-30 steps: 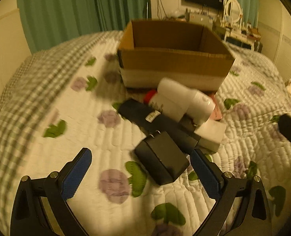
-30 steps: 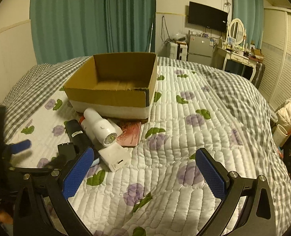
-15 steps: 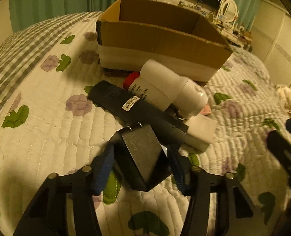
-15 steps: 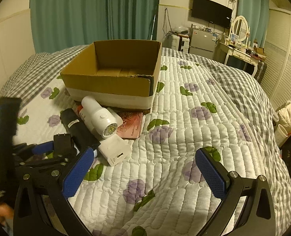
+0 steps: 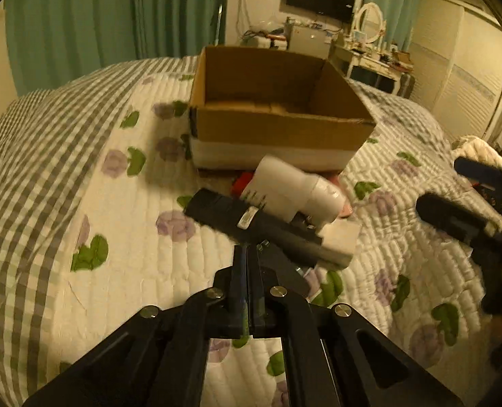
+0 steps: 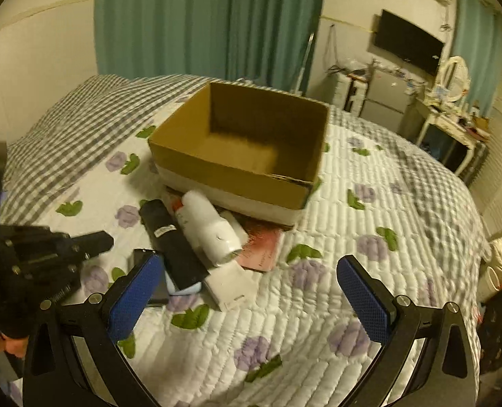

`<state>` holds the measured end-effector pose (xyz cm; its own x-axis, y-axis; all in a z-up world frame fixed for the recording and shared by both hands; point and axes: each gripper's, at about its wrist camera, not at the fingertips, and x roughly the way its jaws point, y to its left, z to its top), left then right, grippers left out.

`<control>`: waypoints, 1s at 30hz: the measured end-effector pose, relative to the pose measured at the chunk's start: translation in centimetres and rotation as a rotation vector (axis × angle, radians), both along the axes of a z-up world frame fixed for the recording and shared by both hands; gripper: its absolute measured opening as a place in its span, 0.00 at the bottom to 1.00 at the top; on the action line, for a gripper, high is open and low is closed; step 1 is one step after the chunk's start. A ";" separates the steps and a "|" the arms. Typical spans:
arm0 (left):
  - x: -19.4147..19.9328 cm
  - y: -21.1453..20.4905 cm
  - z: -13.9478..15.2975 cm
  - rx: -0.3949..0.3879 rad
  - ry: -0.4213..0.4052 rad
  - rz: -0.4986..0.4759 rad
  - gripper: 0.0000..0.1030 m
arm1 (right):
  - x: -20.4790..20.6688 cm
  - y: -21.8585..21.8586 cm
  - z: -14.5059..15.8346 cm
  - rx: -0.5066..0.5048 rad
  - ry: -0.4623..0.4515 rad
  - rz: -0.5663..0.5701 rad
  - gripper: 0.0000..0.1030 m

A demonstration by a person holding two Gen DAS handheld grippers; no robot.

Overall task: Organize rigid objects
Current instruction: 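Grasp the black square charger with the left gripper while the right gripper grasps the white hair dryer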

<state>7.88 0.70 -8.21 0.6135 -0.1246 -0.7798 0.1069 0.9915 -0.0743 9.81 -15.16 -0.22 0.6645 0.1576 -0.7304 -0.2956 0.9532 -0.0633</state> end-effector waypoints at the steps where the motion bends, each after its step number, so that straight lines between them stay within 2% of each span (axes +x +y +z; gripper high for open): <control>1: 0.0 0.1 -0.5 -0.008 0.020 0.001 0.04 | 0.5 0.1 -0.3 0.005 0.013 0.014 1.00; 6: 0.3 0.2 -2.8 -0.022 0.081 0.024 0.28 | 3.9 1.3 -3.6 -0.005 0.117 0.104 1.00; 10: 0.5 0.3 -3.3 -0.022 0.101 0.036 0.37 | 7.7 2.8 -6.6 0.015 0.182 0.154 1.00; 12: 0.6 0.4 -3.3 0.002 0.099 0.061 0.52 | 9.2 3.5 -7.9 0.010 0.197 0.168 0.96; 14: 0.7 0.7 -3.4 0.000 0.102 0.073 0.54 | 10.6 3.9 -9.3 0.028 0.250 0.175 0.77; 15: 0.8 0.8 -3.4 -0.009 0.108 0.078 0.54 | 11.0 3.9 -9.9 0.043 0.274 0.175 0.54; 16: 0.8 0.9 -3.5 -0.016 0.113 0.080 0.54 | 10.8 3.7 -10.0 0.056 0.278 0.171 0.50; 18: 0.9 0.8 -3.4 -0.013 0.117 0.086 0.54 | 9.8 3.3 -9.5 0.066 0.255 0.180 0.49; 22: 1.1 0.5 -3.4 0.001 0.122 0.107 0.54 | 6.4 1.9 -7.2 -0.019 0.153 0.158 0.49; 27: 0.8 -0.2 -3.1 -0.071 0.148 0.096 0.54 | 4.0 0.2 -5.8 -0.004 0.103 0.144 0.48; 30: 1.4 -1.4 -3.8 -0.034 0.163 0.093 0.54 | 3.6 -0.1 -5.1 0.009 0.079 0.132 0.48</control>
